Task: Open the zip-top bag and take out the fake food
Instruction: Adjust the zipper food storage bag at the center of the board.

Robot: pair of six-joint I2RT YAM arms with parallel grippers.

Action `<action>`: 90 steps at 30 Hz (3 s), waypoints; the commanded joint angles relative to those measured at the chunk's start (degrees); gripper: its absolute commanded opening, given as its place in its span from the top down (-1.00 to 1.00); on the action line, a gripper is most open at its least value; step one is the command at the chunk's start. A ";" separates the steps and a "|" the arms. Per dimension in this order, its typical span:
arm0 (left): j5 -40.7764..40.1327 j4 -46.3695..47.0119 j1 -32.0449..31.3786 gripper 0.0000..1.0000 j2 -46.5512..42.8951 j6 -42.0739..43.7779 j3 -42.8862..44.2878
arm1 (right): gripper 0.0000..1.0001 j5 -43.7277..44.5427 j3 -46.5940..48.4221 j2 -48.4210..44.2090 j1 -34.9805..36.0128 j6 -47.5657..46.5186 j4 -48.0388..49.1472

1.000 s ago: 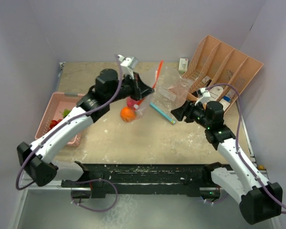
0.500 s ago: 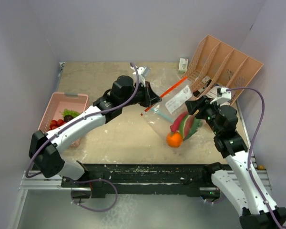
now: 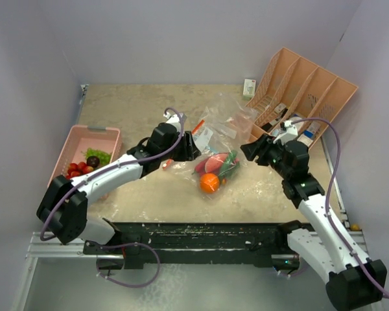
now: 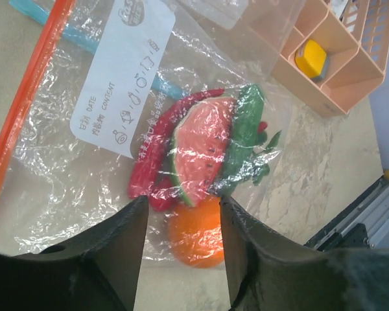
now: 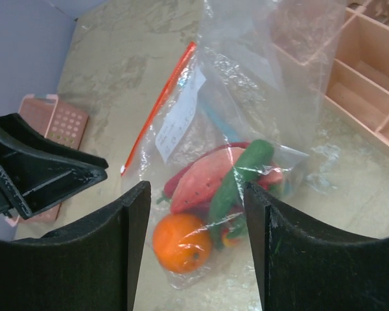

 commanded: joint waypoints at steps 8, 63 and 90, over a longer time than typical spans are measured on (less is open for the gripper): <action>-7.48 4.05 0.05 -0.47 -4.88 4.27 -4.58 | -0.20 -7.00 1.75 9.75 4.20 -4.28 7.64; -6.57 26.35 -11.49 -0.35 19.73 1.33 -6.41 | -0.38 9.54 -10.36 19.77 3.36 3.34 4.85; -17.48 28.78 -24.53 -0.34 -3.51 0.92 -22.74 | -0.04 6.89 3.44 23.42 8.55 -5.51 2.39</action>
